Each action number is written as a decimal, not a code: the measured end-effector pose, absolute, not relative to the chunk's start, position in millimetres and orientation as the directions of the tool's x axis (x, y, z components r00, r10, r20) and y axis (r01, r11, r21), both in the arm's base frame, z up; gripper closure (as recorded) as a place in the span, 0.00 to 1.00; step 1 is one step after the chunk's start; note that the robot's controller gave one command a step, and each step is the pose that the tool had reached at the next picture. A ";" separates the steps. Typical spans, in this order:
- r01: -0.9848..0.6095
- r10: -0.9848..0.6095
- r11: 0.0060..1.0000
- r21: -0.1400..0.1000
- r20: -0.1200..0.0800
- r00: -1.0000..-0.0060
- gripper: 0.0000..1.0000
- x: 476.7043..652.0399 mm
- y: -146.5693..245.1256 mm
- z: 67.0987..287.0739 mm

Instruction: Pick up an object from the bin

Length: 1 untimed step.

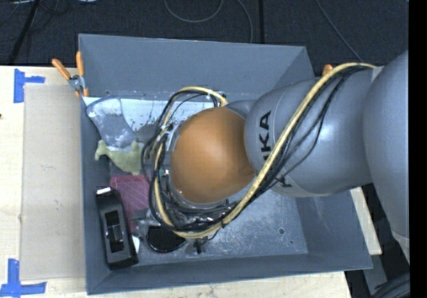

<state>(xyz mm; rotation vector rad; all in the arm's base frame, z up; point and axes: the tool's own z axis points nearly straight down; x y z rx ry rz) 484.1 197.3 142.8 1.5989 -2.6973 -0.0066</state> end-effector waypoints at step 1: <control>-0.918 -0.918 0.397 0.005 -0.001 -0.397 1.00 489.3 188.4 143.7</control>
Offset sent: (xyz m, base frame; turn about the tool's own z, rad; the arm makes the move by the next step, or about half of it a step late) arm 0.0000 0.0000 0.0000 0.0000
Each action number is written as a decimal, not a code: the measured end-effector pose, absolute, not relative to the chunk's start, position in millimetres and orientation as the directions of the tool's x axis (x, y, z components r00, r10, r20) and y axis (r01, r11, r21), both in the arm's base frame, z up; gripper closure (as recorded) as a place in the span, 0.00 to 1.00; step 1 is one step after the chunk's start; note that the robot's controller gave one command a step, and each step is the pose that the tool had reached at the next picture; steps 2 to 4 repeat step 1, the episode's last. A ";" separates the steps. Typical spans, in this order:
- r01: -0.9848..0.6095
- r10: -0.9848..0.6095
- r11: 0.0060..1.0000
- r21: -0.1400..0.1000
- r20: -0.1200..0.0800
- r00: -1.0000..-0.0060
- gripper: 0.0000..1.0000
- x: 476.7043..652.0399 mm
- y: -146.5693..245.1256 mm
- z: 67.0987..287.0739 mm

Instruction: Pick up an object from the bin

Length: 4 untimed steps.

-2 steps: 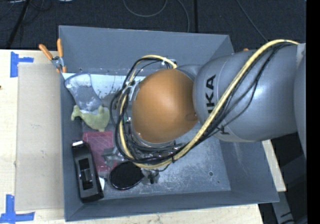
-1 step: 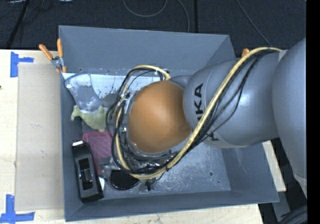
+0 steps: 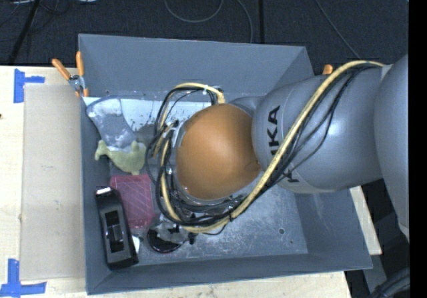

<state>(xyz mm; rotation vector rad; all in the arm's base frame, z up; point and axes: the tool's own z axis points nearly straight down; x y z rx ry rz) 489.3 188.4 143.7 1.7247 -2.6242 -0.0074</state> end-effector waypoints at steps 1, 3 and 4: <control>-0.923 -0.923 0.385 0.004 -0.002 -0.385 1.00 490.9 186.1 148.1; -0.923 -0.923 0.385 0.004 -0.002 -0.385 1.00 490.9 186.1 148.1; -0.923 -0.923 0.385 0.004 -0.002 -0.385 1.00 490.9 186.1 148.1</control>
Offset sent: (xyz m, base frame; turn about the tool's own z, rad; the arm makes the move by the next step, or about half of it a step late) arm -0.0169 0.0142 -0.0295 -0.1631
